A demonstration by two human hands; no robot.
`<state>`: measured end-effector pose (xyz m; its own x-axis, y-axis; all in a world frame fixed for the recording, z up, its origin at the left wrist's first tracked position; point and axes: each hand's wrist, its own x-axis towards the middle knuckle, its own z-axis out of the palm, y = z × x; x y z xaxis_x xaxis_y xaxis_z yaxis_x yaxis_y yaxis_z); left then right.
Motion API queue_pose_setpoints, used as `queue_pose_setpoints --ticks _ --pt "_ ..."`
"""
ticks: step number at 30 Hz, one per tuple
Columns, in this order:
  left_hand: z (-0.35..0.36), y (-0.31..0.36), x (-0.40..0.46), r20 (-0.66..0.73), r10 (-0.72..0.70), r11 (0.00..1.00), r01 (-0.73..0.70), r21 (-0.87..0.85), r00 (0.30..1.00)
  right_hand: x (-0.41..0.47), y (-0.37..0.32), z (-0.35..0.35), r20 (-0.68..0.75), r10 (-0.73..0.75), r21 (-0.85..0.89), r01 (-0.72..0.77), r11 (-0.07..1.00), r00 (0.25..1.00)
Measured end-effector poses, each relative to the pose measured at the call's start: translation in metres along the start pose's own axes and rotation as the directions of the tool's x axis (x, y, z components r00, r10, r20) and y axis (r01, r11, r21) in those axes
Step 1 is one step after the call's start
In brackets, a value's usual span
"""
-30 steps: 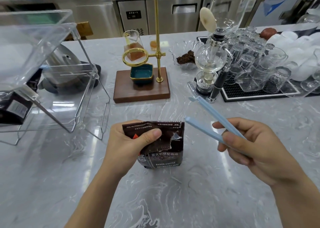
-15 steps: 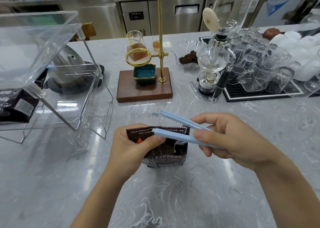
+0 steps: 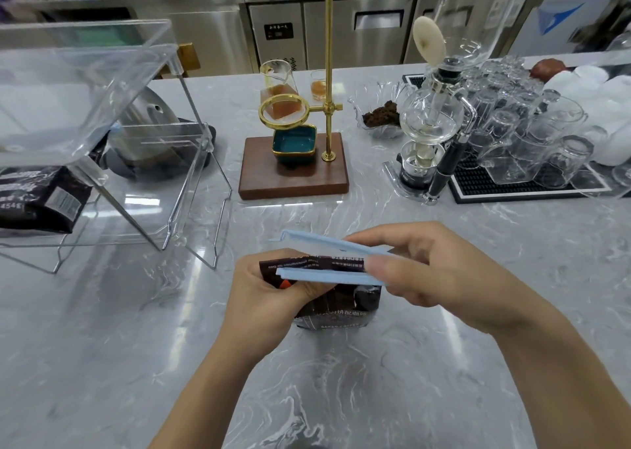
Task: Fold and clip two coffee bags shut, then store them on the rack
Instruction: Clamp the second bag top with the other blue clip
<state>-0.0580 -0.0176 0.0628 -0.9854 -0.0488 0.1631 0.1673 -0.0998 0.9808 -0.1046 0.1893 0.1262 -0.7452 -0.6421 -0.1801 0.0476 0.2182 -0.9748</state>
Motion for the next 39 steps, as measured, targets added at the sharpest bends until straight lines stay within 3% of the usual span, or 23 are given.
queue_pose_setpoints --ticks 4,8,14,25,39 --pt "0.000 -0.001 0.001 -0.017 -0.002 1.000 0.002 0.019 1.000 -0.008 0.001 -0.005 0.091 -0.041 -0.097 0.050 0.994 0.995" --pt "0.002 -0.001 0.001 -0.003 0.008 1.000 -0.007 0.020 1.000 -0.007 0.005 -0.003 -0.024 -0.042 -0.213 0.036 0.976 0.999" --pt "0.001 0.000 0.001 -0.031 -0.016 1.000 0.017 0.012 0.999 -0.001 0.006 -0.003 0.078 -0.035 -0.166 0.047 0.985 0.996" --pt "0.003 0.000 -0.001 0.009 0.011 1.000 -0.011 0.011 1.000 0.004 -0.001 -0.008 0.176 -0.019 -0.282 0.069 0.957 0.984" --pt "-0.005 -0.001 -0.002 -0.026 -0.019 0.996 0.022 0.085 0.999 0.009 -0.010 -0.003 0.160 -0.052 -0.549 0.133 0.825 0.986"
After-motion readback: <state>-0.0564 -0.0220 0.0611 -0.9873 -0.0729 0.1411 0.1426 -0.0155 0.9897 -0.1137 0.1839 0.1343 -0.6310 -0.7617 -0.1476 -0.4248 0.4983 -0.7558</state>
